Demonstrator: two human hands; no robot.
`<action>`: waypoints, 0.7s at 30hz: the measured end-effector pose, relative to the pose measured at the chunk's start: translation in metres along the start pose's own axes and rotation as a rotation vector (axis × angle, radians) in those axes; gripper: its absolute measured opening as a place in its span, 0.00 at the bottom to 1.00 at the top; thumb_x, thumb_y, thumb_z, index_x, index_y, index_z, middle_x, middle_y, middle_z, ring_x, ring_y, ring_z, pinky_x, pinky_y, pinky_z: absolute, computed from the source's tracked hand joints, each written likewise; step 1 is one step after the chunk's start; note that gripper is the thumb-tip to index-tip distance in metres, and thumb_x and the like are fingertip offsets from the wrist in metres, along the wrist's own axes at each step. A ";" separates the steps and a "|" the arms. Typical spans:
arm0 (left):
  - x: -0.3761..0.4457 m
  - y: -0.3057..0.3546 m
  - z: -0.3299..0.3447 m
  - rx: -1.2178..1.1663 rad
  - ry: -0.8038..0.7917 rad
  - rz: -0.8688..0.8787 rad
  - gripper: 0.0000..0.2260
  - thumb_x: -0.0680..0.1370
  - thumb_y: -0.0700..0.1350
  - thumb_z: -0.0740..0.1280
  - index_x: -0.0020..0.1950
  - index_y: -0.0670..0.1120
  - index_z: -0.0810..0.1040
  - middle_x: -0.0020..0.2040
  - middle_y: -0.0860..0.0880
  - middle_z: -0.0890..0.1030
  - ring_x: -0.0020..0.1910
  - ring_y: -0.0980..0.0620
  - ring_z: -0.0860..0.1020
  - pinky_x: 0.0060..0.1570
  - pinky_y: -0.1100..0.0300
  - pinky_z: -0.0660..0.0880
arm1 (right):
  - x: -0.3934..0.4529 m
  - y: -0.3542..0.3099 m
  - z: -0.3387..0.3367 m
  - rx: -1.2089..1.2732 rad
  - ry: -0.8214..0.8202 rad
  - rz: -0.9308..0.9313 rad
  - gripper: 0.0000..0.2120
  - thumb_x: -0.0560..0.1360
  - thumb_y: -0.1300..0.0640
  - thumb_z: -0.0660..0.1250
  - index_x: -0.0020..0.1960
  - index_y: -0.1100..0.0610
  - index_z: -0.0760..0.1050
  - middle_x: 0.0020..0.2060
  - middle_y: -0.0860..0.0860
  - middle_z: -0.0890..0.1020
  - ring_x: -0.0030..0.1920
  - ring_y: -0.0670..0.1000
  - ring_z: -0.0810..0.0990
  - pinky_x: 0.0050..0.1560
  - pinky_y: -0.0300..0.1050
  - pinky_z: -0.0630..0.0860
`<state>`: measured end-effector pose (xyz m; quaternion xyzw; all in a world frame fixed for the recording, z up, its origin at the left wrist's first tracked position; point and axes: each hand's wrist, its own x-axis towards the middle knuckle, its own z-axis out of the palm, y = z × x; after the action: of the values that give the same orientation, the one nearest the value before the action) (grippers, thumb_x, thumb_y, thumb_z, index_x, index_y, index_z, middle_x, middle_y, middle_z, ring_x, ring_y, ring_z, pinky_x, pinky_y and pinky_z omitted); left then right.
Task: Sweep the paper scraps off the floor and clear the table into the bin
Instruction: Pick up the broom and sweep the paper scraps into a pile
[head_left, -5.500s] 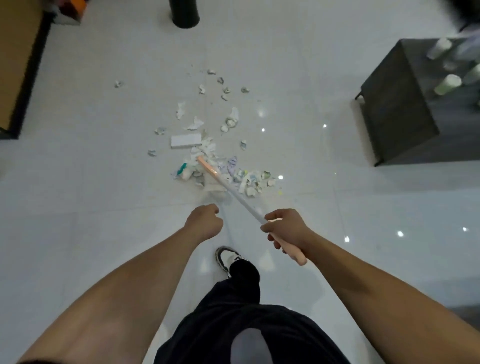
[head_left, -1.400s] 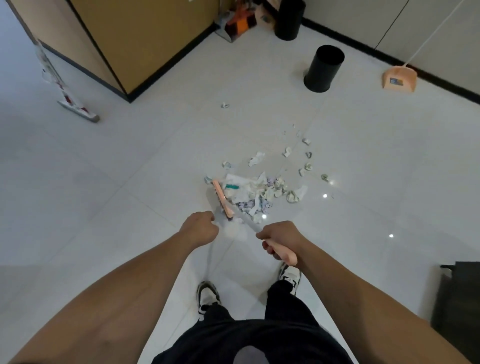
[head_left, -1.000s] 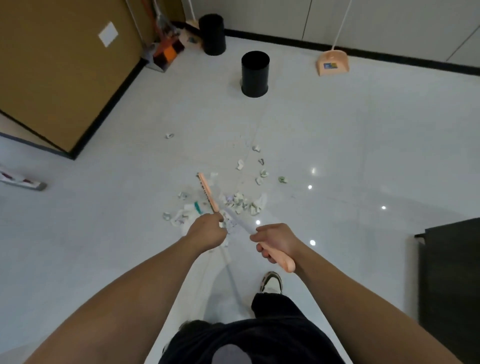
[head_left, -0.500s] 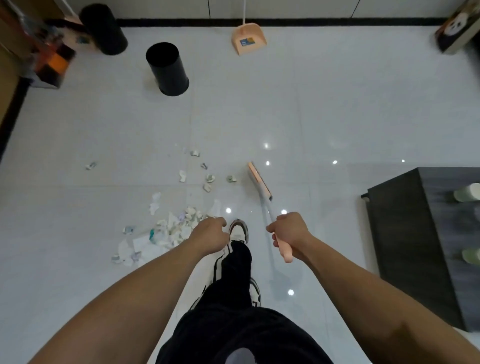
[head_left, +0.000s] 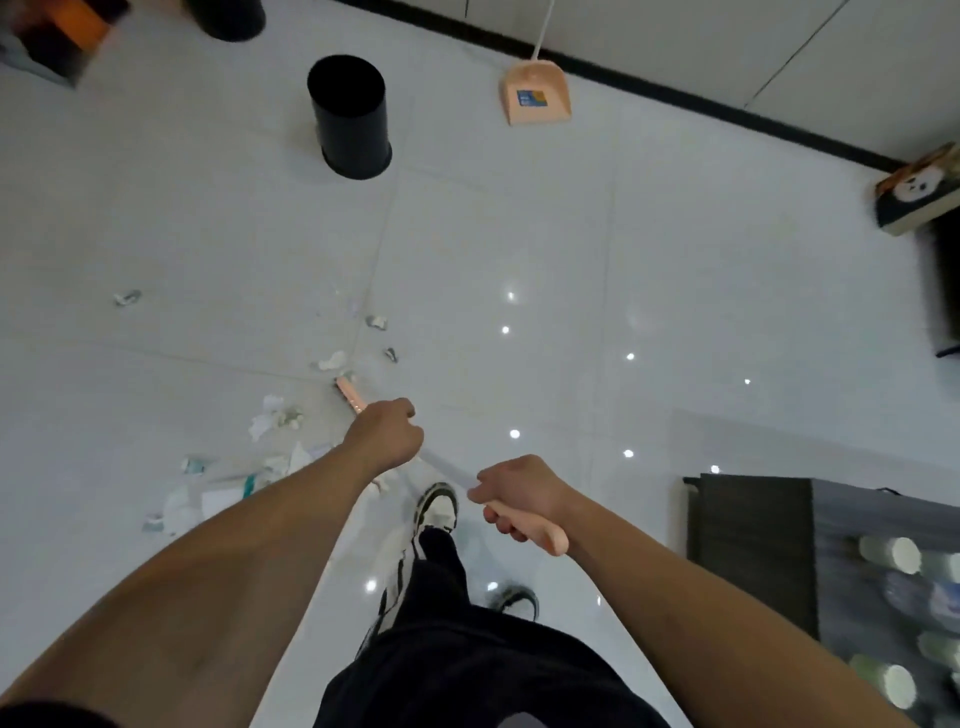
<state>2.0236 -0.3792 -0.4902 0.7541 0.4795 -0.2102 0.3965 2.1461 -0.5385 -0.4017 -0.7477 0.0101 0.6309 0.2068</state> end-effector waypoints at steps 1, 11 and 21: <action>0.004 -0.001 -0.007 -0.029 0.016 -0.003 0.20 0.76 0.47 0.63 0.68 0.47 0.73 0.66 0.43 0.75 0.62 0.43 0.74 0.55 0.57 0.70 | -0.001 -0.012 0.001 -0.043 0.025 -0.021 0.17 0.73 0.61 0.71 0.58 0.68 0.77 0.30 0.55 0.75 0.22 0.49 0.69 0.24 0.38 0.63; 0.006 -0.055 -0.049 -0.301 0.138 -0.239 0.21 0.75 0.47 0.62 0.68 0.48 0.72 0.64 0.44 0.76 0.60 0.45 0.75 0.50 0.60 0.69 | 0.042 -0.147 0.011 -0.329 0.160 -0.189 0.03 0.73 0.67 0.68 0.45 0.67 0.80 0.28 0.57 0.75 0.19 0.49 0.72 0.23 0.39 0.69; 0.015 -0.059 -0.055 -0.515 0.368 -0.614 0.18 0.75 0.47 0.63 0.65 0.49 0.74 0.63 0.45 0.77 0.58 0.46 0.76 0.52 0.59 0.71 | 0.159 -0.239 0.010 -0.570 0.008 -0.252 0.04 0.72 0.68 0.69 0.39 0.65 0.76 0.23 0.57 0.77 0.25 0.56 0.76 0.35 0.48 0.75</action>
<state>1.9746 -0.3133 -0.4914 0.4781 0.7806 -0.0543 0.3989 2.2347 -0.2779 -0.4826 -0.7735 -0.2593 0.5746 0.0652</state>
